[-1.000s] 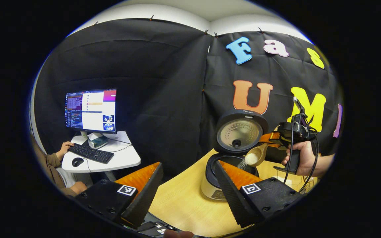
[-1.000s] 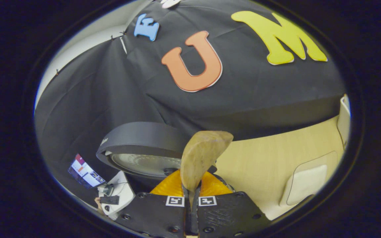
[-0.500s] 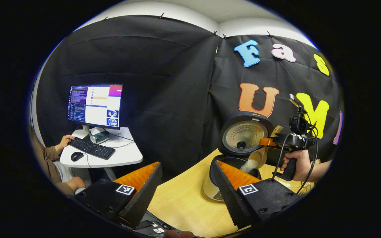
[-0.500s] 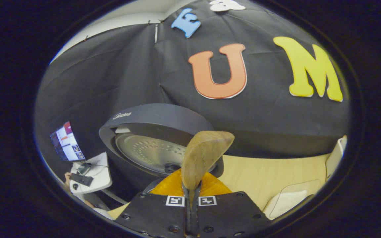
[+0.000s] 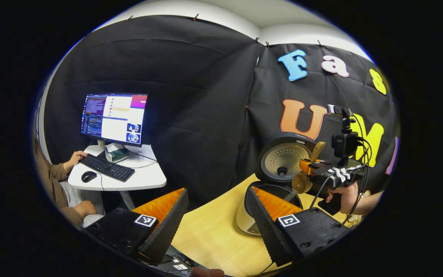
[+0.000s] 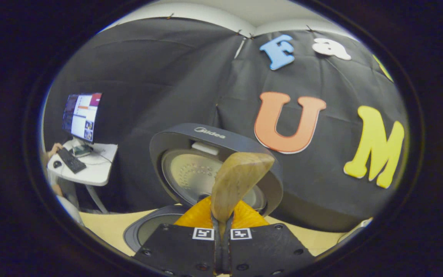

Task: Close the left gripper, press the button to open the rice cooker; take a wooden spoon from the chopstick holder with the right hand, scoop a spoonful of rice and pour it into the rice cooker, then put the wooden spoon back into the chopstick holder.

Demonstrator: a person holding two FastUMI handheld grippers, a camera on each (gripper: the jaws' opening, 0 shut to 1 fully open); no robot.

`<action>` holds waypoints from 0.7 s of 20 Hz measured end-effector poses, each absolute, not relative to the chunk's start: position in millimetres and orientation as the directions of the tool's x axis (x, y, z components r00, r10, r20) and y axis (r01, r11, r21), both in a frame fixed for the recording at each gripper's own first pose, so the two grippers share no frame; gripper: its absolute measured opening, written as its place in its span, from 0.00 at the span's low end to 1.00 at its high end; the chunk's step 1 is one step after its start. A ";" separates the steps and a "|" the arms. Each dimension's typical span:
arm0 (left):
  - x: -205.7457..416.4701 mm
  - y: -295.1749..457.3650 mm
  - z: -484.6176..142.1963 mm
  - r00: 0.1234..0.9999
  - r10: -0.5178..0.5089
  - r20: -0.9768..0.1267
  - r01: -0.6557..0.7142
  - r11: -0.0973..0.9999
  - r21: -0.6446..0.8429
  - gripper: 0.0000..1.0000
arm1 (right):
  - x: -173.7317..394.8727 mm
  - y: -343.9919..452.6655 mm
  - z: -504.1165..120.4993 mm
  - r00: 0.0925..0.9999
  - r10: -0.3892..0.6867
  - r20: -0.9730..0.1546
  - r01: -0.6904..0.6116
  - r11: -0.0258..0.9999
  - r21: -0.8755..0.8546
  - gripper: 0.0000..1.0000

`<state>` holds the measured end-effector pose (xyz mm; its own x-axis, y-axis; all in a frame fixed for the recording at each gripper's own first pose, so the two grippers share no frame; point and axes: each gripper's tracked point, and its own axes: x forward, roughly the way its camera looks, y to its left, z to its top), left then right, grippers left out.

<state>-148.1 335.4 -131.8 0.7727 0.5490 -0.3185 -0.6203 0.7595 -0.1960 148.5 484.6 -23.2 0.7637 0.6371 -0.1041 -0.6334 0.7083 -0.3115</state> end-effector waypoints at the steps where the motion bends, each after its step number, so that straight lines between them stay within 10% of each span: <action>1: -148.7 334.8 -131.0 0.773 0.550 -0.317 -0.621 0.759 -0.197 0.99 | 144.6 486.9 -21.8 0.759 0.645 -0.087 -0.628 0.692 -0.356 0.01; 14: -152.1 332.9 -122.5 0.762 0.568 -0.310 -0.635 0.751 -0.183 0.99 | 125.6 498.6 -11.8 0.706 0.701 -0.096 -0.689 0.650 -0.321 0.01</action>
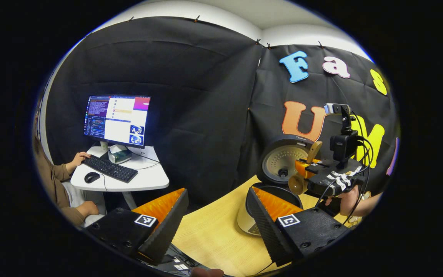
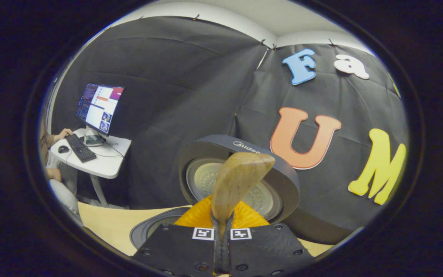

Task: Close the left gripper, press the button to open the rice cooker; take a wooden spoon from the chopstick holder with the right hand, scoop a spoonful of rice and pour it into the rice cooker, then put the wooden spoon back into the chopstick holder.

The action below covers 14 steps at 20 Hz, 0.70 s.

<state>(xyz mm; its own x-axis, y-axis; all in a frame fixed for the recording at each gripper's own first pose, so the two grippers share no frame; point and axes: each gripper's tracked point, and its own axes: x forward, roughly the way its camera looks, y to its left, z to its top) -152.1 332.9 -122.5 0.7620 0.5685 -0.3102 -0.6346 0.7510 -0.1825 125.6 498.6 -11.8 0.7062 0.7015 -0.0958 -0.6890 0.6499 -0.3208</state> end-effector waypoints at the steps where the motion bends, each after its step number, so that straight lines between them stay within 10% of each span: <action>1: -151.5 332.4 -120.7 0.760 0.571 -0.309 -0.636 0.750 -0.179 0.99 | 123.8 498.5 -11.3 0.701 0.707 -0.095 -0.697 0.651 -0.299 0.01; 14: -60.5 247.5 -41.8 0.895 0.398 -0.201 -0.431 0.888 -0.159 0.98 | 133.1 310.0 68.6 0.796 0.605 -0.007 -0.595 0.784 0.176 0.01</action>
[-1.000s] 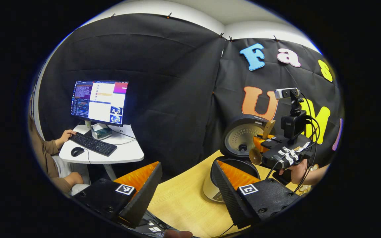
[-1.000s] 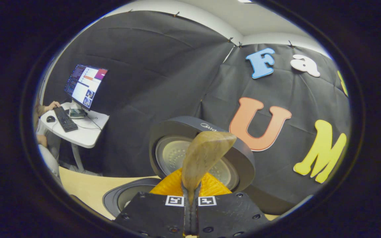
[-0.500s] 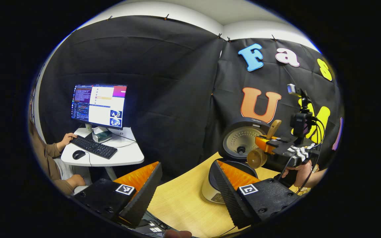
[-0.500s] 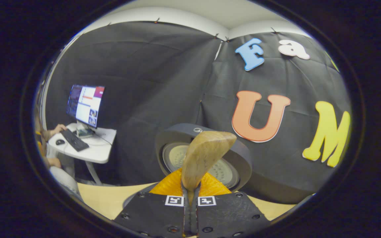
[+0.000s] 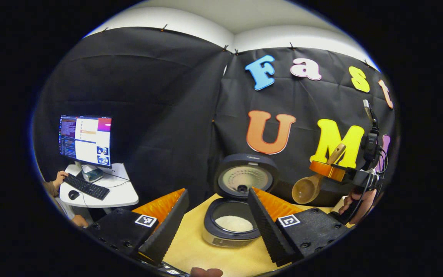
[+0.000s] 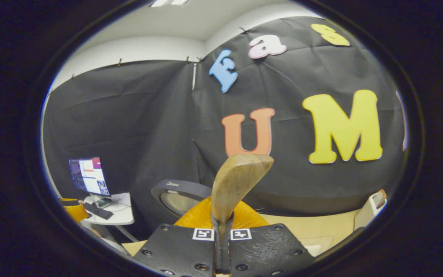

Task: Close the left gripper, press the button to open the rice cooker; take a wooden spoon from the chopstick holder with the right hand, scoop a spoonful of rice and pour it into the rice cooker, then put the wooden spoon back into the chopstick holder.

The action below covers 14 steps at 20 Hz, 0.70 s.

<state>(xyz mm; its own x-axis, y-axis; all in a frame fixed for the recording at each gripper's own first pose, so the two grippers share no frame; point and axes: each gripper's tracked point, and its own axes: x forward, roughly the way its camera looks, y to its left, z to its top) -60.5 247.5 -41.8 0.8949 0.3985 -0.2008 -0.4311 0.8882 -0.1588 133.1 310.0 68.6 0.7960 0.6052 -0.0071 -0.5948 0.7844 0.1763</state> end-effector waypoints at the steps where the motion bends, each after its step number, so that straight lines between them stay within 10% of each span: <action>1: -51.4 235.5 -35.2 0.909 0.370 -0.191 -0.400 0.903 -0.154 0.98 | 137.2 280.0 65.1 0.815 0.580 -0.011 -0.568 0.801 0.191 0.01; 14: 54.8 73.5 0.8 0.989 0.076 -0.130 -0.092 0.988 -0.125 0.98 | 124.3 -77.7 45.5 0.993 0.097 -0.061 -0.073 0.948 0.310 0.00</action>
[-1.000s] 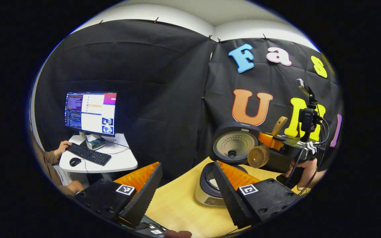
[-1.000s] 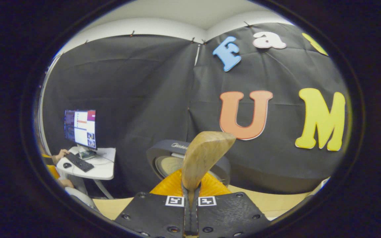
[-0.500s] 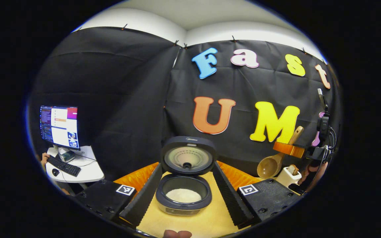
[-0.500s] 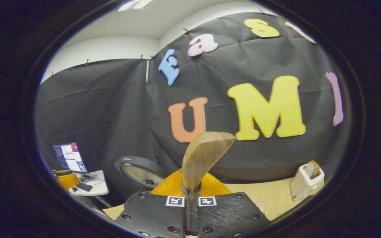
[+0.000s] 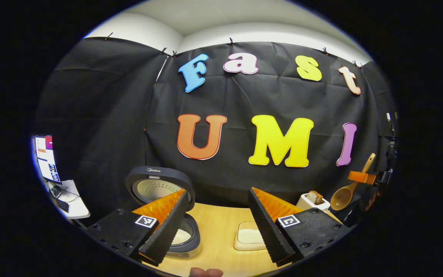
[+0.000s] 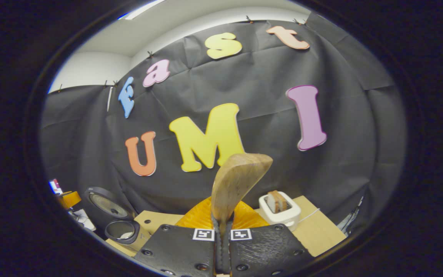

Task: Close the left gripper, press the button to open the rice cooker; take a wooden spoon from the chopstick holder with the right hand, scoop a spoonful of rice and pour it into the rice cooker, then put the wooden spoon back into the chopstick holder.

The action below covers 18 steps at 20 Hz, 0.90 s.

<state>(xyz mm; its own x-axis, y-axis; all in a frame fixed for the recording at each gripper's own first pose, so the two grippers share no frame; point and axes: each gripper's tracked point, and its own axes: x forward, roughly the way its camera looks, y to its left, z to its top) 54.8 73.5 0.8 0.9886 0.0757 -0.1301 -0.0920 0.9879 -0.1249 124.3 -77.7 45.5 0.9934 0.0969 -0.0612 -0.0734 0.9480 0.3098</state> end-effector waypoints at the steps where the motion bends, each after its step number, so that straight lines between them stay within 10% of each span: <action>1: 59.3 65.3 0.9 0.989 0.065 -0.130 -0.083 0.988 -0.133 0.98 | 122.6 -91.7 37.5 0.994 0.081 -0.075 -0.054 0.949 0.312 0.00; 18: 49.0 58.3 -7.3 0.956 0.161 -0.246 -0.177 0.983 -0.043 0.98 | 185.6 -120.5 -175.9 0.924 0.095 -0.370 0.045 0.934 0.354 0.01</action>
<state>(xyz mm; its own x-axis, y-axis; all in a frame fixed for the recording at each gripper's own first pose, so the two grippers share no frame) 49.0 58.3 -7.3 0.9557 0.1611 -0.2462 -0.1768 0.9833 -0.0432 185.6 -120.5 -175.9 0.9243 0.0955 -0.3696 0.0450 0.9342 0.3539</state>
